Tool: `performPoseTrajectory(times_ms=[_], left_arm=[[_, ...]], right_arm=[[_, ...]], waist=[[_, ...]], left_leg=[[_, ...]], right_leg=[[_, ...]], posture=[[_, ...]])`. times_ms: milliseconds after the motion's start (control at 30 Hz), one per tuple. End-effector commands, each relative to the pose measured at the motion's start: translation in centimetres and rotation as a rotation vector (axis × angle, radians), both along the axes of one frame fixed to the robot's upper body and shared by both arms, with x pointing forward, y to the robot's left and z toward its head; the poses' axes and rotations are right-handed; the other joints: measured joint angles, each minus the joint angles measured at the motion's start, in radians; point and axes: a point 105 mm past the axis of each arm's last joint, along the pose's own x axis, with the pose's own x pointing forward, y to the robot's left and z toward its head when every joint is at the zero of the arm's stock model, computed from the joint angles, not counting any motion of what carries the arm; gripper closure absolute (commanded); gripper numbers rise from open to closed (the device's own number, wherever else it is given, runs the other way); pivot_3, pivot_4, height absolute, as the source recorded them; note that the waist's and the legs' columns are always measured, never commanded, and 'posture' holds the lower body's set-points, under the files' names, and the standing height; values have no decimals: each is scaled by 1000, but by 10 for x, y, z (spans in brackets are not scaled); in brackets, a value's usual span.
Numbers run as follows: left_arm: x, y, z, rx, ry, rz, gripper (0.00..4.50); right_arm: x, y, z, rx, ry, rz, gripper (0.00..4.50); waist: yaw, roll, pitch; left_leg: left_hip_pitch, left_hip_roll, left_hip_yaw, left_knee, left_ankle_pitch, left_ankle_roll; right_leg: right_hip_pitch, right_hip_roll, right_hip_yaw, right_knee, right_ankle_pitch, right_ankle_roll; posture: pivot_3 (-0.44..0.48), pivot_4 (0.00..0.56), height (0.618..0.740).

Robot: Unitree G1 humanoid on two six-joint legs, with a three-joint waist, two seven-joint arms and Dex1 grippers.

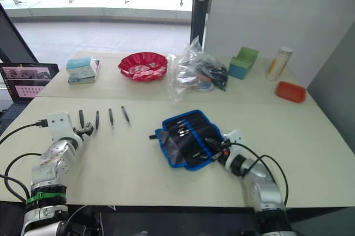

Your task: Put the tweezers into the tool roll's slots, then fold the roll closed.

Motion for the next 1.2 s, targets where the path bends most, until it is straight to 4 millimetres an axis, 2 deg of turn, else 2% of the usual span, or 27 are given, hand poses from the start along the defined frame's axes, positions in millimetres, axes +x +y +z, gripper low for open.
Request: performPoseTrajectory(times_ms=[33, 167, 500, 733, 833, 1000, 1067, 1200], left_arm=[[5, -2, -3, 14, 5, 10, 32], [3, 1, -17, -17, 65, 48, 1180], [-1, 6, -18, -18, 51, 72, 4457], [-9, 20, 1, 3, -51, 111, 4484], [-13, 23, 12, 48, -97, 93, 4484], [-18, 24, 27, 78, -141, 48, 4484], [-18, 22, 37, 104, -170, 25, 4484], [-7, -8, 63, 181, -223, -140, 4484]], right_arm=[[-7, 5, -18, -10, 74, 4, 4500], [-9, 8, -18, -10, 74, 8, 4500], [-10, 9, -15, -8, 70, 3, 4500], [-8, 9, -5, 2, 43, 0, 4500], [-5, 9, 11, 13, -11, 6, 4500], [-2, 8, 35, 29, -76, -10, 4500], [-2, 9, 36, 28, -77, -11, 4500], [-4, 11, 23, 16, -44, -21, 4500]], waist=[[-2, 0, 0], [-1, 1, 0], [-2, 2, 0], [-8, 3, 0], [-10, 3, 0], [-10, 4, 1], [-8, 4, 1], [-5, 5, 2]], left_leg=[[0, 0, 0, 0, 0, 0], [0, 0, 0, -1, 0, 0], [1, 0, 0, -2, 0, 0], [0, 0, 0, -3, 0, 0], [-1, 0, 0, -3, 0, 0], [-12, -1, 0, -3, 4, -6], [-12, -1, 0, -3, 4, -6], [-12, -3, 0, -3, 4, -6]], right_leg=[[0, 0, 0, 0, 0, 0], [0, 0, 0, 0, 0, 0], [0, -1, 0, 0, 0, 0], [-1, 0, 0, 0, 0, 0], [-2, 0, 0, 0, 0, 0], [-15, 0, 1, 7, 0, 0], [-16, -1, 0, 8, 0, 0], [-16, -1, 0, 7, 0, 0]], posture=[[0, 150, 740], [0, 150, 740], [0, 150, 740], [0, 150, 740], [0, 150, 740], [0, 150, 740], [0, 150, 740], [0, 150, 740]])
